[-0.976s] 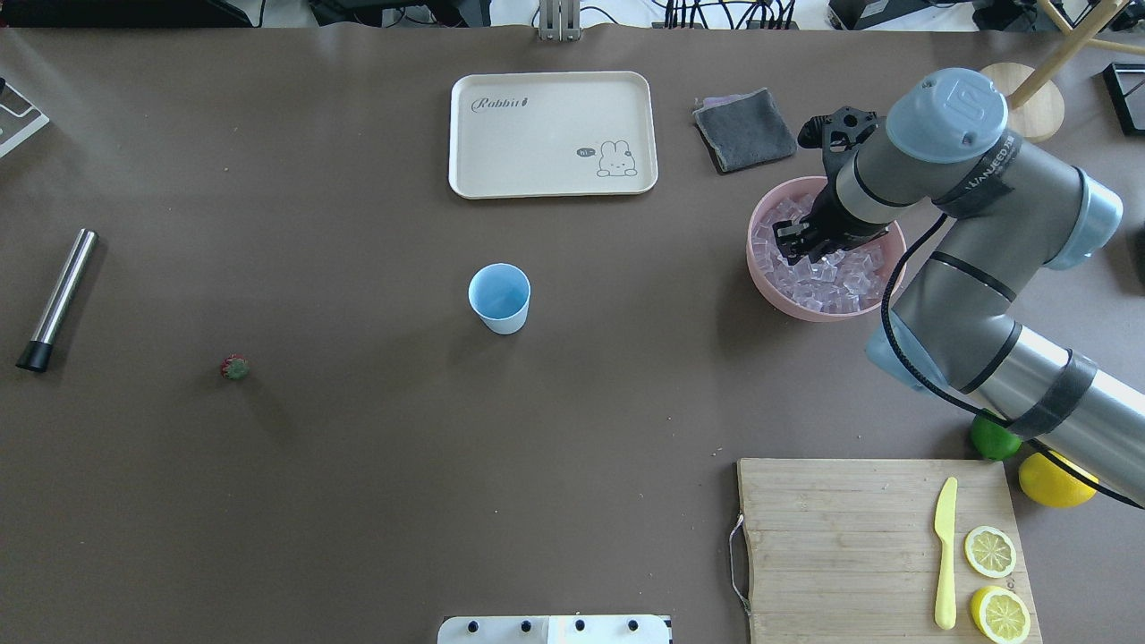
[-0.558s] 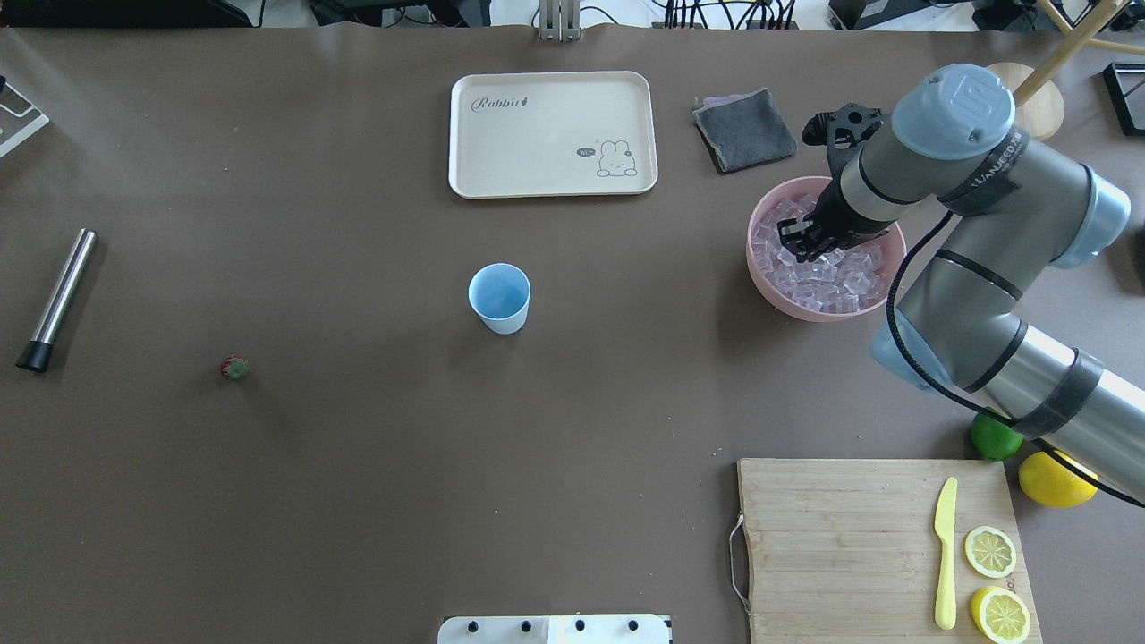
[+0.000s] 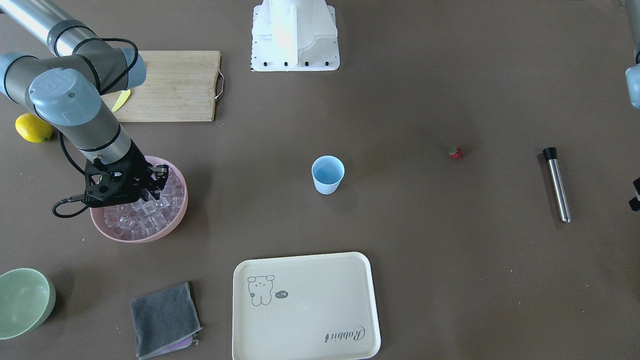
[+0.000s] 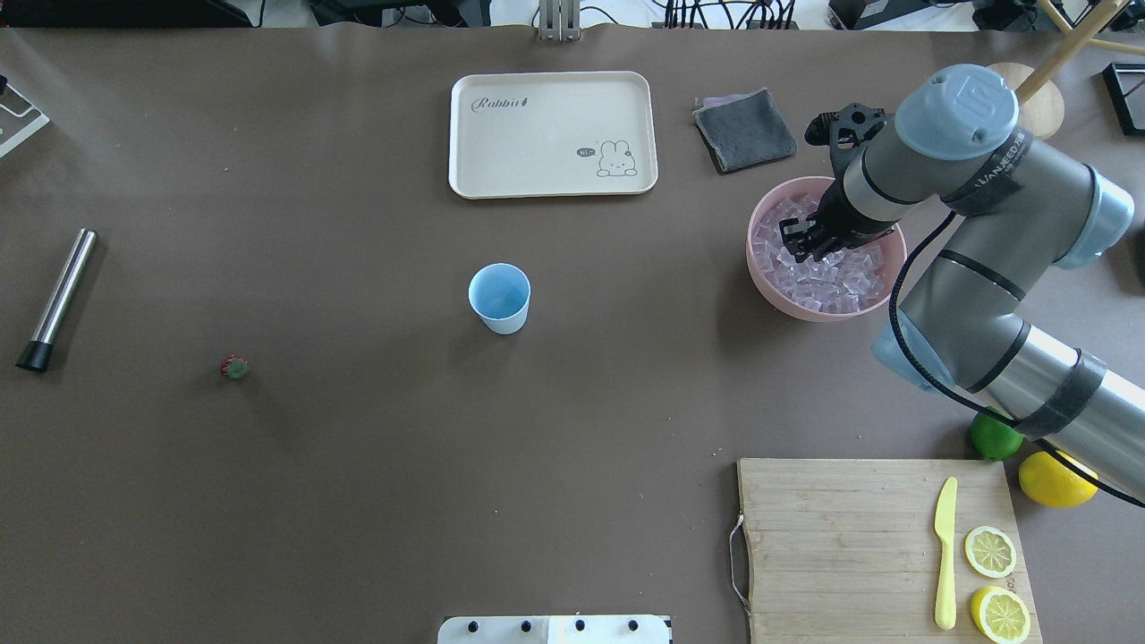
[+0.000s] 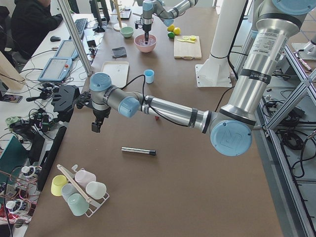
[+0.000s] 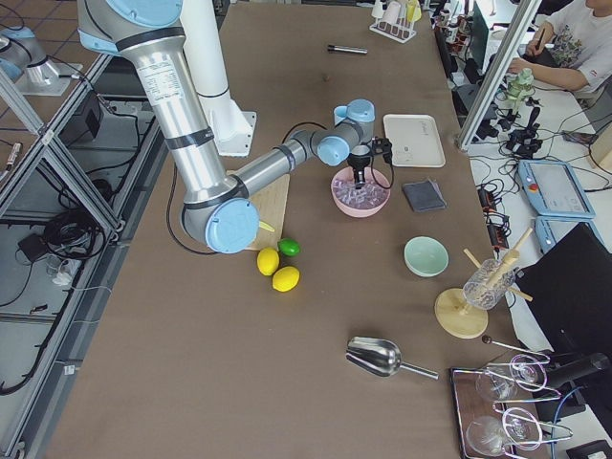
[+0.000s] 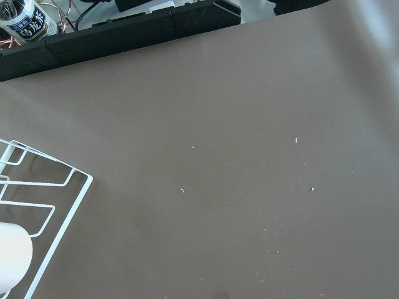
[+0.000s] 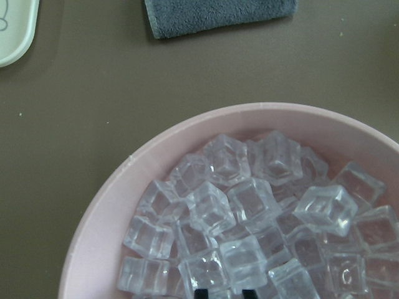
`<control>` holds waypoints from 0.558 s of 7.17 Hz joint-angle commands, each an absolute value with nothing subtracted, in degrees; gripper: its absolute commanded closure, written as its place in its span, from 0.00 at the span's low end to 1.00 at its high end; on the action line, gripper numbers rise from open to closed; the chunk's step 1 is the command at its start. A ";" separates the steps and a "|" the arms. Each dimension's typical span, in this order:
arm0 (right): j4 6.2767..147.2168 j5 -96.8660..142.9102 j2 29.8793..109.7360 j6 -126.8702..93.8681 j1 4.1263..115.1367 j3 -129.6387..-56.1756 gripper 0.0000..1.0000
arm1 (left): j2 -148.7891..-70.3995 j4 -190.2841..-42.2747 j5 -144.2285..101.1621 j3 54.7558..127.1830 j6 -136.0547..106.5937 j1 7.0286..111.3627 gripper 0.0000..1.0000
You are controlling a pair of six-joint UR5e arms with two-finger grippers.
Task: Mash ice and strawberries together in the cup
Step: 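Lower the right gripper into the ice and close on a cube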
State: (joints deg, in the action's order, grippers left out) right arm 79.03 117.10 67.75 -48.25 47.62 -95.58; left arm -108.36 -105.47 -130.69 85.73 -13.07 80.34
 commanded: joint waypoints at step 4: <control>79.01 116.72 67.41 -48.25 46.76 -95.01 0.38 | -108.37 -105.47 -130.69 85.26 -13.01 80.33 0.03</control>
State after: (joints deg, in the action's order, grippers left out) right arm 79.02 116.97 67.44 -48.25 47.13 -95.13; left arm -108.37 -105.47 -130.69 85.46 -13.01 80.34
